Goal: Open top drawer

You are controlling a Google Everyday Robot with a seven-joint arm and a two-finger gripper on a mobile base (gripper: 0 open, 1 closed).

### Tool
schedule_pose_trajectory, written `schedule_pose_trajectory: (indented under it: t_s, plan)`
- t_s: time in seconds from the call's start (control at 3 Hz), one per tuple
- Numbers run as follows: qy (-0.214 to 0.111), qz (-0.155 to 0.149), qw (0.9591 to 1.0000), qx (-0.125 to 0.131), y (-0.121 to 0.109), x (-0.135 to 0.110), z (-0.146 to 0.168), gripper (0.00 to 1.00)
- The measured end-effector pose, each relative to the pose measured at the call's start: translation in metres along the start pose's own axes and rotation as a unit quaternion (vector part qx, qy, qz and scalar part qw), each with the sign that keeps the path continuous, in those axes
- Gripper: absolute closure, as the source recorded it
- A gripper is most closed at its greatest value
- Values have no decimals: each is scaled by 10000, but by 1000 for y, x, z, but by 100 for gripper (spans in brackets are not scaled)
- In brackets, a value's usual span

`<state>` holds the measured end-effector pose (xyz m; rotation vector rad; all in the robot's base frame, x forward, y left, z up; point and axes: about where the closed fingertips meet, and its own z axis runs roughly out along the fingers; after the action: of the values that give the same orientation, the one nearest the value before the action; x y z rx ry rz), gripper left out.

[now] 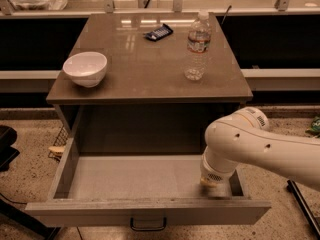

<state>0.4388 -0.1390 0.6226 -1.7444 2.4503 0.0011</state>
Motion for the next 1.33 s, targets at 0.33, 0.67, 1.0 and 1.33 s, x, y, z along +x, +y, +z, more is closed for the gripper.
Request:
schedule_pose_trajectory:
  t_s: [0.33,0.67,1.0,1.33]
  plan:
    - [-100,-35,9999,107,19,13,-12,100]
    - [-313,-129,9993,142,50,27,-29,100]
    - [-305,-101,9993,170,42,25,-31,100]
    - [-201,-139,9988,434,21,13,-60,100]
